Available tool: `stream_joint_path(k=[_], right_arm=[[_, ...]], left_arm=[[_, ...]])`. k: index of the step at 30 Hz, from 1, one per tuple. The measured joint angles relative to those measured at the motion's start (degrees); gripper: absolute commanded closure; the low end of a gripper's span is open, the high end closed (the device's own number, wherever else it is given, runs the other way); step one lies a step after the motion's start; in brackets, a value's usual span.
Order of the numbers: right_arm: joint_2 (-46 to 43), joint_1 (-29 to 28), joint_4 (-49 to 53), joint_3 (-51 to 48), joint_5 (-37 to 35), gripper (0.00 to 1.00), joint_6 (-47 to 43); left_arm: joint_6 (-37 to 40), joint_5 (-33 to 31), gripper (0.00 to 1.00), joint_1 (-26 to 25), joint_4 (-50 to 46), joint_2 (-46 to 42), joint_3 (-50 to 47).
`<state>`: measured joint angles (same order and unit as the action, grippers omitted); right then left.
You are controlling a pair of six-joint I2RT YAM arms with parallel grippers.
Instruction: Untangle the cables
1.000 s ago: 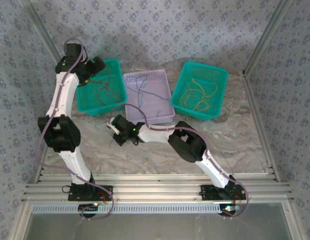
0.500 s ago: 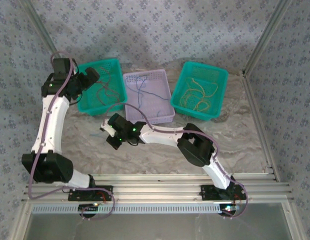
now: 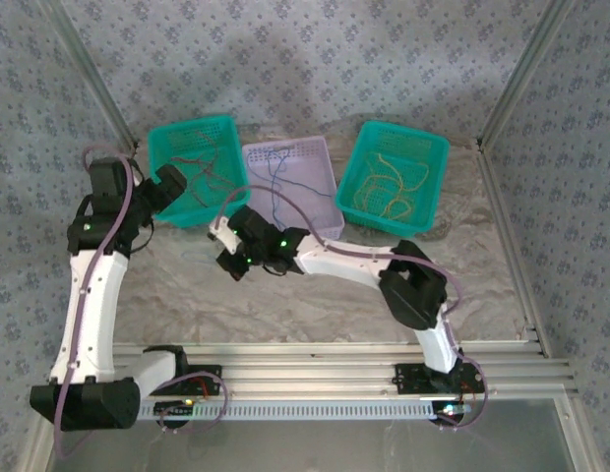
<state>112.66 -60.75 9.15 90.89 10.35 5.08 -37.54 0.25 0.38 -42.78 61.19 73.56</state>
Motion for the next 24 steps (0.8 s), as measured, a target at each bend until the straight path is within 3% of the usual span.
stream_joint_path(k=[9,24], right_arm=[[-12.8,1.6,0.7,0.3,-3.1,1.00,-0.3],[-15.8,13.8,10.5,16.6,-5.8,1.00,-0.5]], left_arm=[[0.6,-1.6,0.00,0.0,1.2,-2.2,-6.7],[1.1,-1.6,0.00,0.0,2.5,-3.3,-10.5]])
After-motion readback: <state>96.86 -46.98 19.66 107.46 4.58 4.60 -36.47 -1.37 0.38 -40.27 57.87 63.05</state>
